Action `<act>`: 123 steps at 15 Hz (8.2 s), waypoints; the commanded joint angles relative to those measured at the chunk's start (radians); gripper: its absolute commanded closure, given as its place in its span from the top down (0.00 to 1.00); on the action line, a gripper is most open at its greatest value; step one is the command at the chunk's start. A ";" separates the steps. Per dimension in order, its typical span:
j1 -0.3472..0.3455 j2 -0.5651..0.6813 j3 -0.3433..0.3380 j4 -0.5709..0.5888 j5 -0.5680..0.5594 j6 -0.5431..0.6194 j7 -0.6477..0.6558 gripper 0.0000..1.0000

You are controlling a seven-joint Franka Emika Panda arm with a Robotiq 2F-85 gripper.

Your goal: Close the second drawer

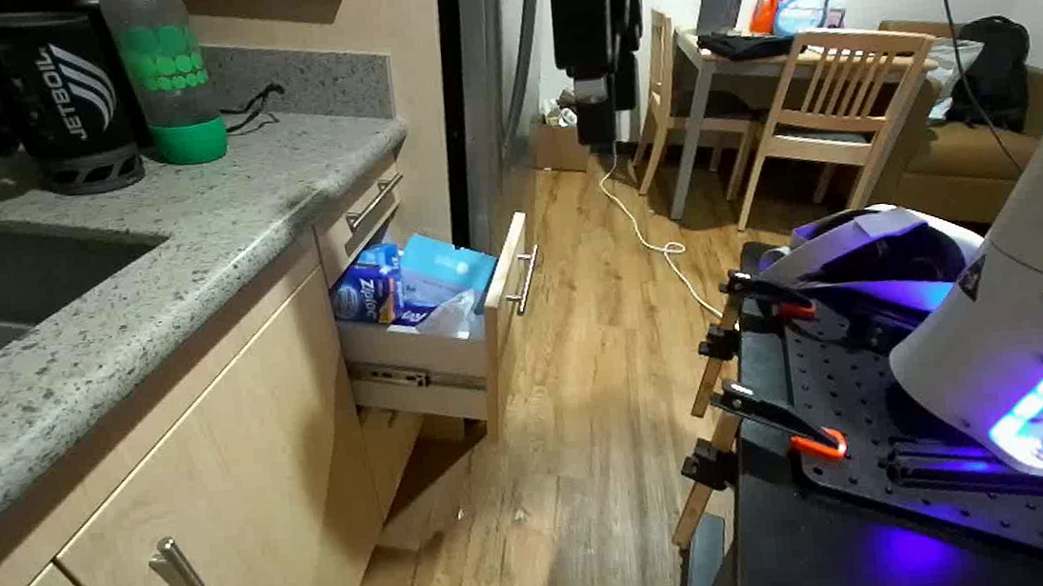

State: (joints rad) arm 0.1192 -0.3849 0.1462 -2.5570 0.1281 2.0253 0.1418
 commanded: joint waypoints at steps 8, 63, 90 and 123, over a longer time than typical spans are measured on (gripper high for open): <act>-0.039 0.127 -0.020 -0.004 -0.029 0.123 0.020 1.00; 0.005 1.041 -0.405 0.159 -0.243 0.881 0.239 0.03; 0.329 1.290 -0.583 0.256 0.086 1.265 0.185 0.00; 0.076 1.210 -0.432 0.488 0.035 1.051 0.140 0.01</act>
State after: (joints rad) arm 0.2025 0.8241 -0.2899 -2.0712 0.1746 3.0758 0.2751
